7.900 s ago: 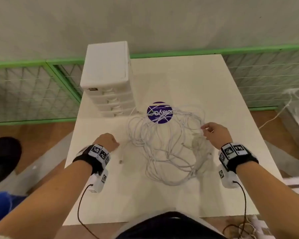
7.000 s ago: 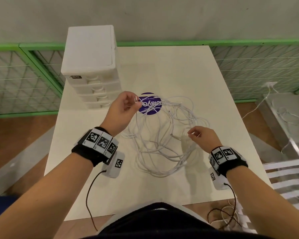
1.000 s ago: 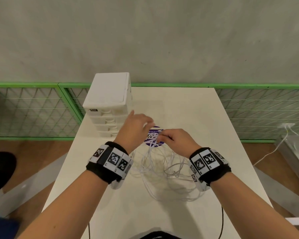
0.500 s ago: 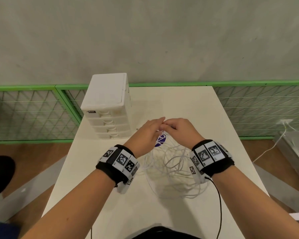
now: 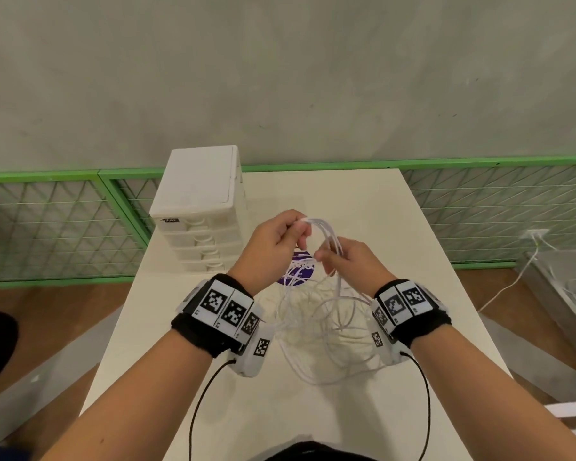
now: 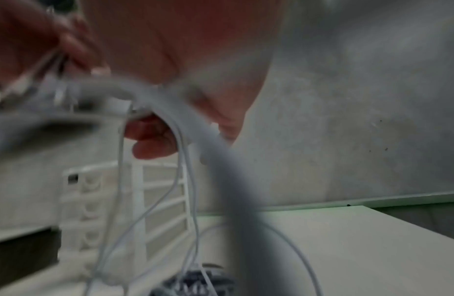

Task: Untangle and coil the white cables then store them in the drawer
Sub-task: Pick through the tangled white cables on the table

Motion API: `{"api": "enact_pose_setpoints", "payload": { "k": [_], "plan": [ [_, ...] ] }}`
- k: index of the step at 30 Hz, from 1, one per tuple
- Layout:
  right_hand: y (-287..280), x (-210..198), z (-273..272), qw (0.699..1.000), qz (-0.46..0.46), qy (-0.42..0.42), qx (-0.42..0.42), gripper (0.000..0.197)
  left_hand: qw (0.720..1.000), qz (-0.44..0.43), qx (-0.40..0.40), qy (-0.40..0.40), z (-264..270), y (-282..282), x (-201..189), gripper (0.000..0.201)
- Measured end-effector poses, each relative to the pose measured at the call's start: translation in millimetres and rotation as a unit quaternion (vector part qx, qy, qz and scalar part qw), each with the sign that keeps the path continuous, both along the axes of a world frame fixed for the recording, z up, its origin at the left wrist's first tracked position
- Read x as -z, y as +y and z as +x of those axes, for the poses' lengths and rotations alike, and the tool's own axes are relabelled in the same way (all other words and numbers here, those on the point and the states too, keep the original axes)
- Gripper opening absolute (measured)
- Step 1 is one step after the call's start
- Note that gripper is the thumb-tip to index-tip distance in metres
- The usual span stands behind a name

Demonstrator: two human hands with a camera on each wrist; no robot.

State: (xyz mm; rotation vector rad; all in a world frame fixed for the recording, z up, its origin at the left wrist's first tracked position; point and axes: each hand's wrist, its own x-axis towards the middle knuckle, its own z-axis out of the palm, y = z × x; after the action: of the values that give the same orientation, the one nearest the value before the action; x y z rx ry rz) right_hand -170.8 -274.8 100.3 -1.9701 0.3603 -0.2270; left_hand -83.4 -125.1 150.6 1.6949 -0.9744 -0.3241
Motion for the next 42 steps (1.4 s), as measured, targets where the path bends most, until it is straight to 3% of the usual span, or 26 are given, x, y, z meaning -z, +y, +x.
{"api": "enact_pose_setpoints", "payload": {
  "k": [4, 9, 11, 13, 15, 19, 23, 27, 29, 32, 36, 42],
  "plan": [
    [-2.7, 10.9, -5.3, 1.000, 0.014, 0.018, 0.012, 0.020, 1.000, -0.011, 0.001, 0.008, 4.4, 1.0, -10.0, 0.031],
    [-11.5, 3.8, -6.9, 0.999, -0.034, 0.041, -0.002, 0.011, 0.999, -0.013, -0.049, 0.005, 15.3, 5.9, -9.9, 0.032],
    [-14.3, 6.2, -7.7, 0.998, -0.045, 0.044, -0.002, 0.026, 0.998, -0.012, -0.059, -0.004, 16.9, 6.5, -11.3, 0.032],
    [-15.5, 8.9, -7.5, 0.998, -0.060, 0.031, 0.018, 0.054, 0.998, 0.007, -0.060, -0.012, 16.3, 6.1, -12.2, 0.032],
    [-13.0, 6.7, -5.8, 0.996, -0.077, -0.012, 0.053, 0.064, 0.998, 0.027, -0.055, -0.001, 16.8, 5.4, -12.7, 0.032],
    [-1.6, -11.3, 3.0, 0.992, -0.017, -0.094, 0.078, 0.046, 0.997, 0.068, -0.037, 0.017, 13.7, -1.4, -15.0, 0.030],
    [11.2, 1.7, -0.4, 0.997, 0.003, -0.046, 0.059, 0.038, 0.999, 0.015, -0.029, 0.011, 5.6, -7.4, -25.3, 0.030],
    [20.0, 24.4, -15.7, 0.998, 0.048, -0.014, 0.045, 0.015, 0.997, -0.018, -0.071, 0.001, 8.9, -8.6, -29.3, 0.032],
    [16.6, 25.9, -19.6, 0.995, 0.064, -0.037, 0.066, 0.019, 0.994, -0.014, -0.107, 0.004, 14.4, -6.2, -25.9, 0.033],
    [7.1, 22.4, -23.6, 0.994, 0.017, -0.066, 0.082, 0.031, 0.987, -0.003, -0.158, 0.004, 24.6, -0.6, -20.7, 0.029],
    [3.6, 22.9, -24.6, 0.998, 0.011, -0.030, 0.056, 0.016, 0.983, 0.015, -0.179, -0.023, 30.5, 4.6, -18.8, 0.023],
    [-7.8, 30.8, -30.9, 0.993, 0.046, -0.032, 0.102, 0.016, 0.966, -0.010, -0.257, -0.026, 48.7, 17.3, -23.4, 0.023]
  ]
}}
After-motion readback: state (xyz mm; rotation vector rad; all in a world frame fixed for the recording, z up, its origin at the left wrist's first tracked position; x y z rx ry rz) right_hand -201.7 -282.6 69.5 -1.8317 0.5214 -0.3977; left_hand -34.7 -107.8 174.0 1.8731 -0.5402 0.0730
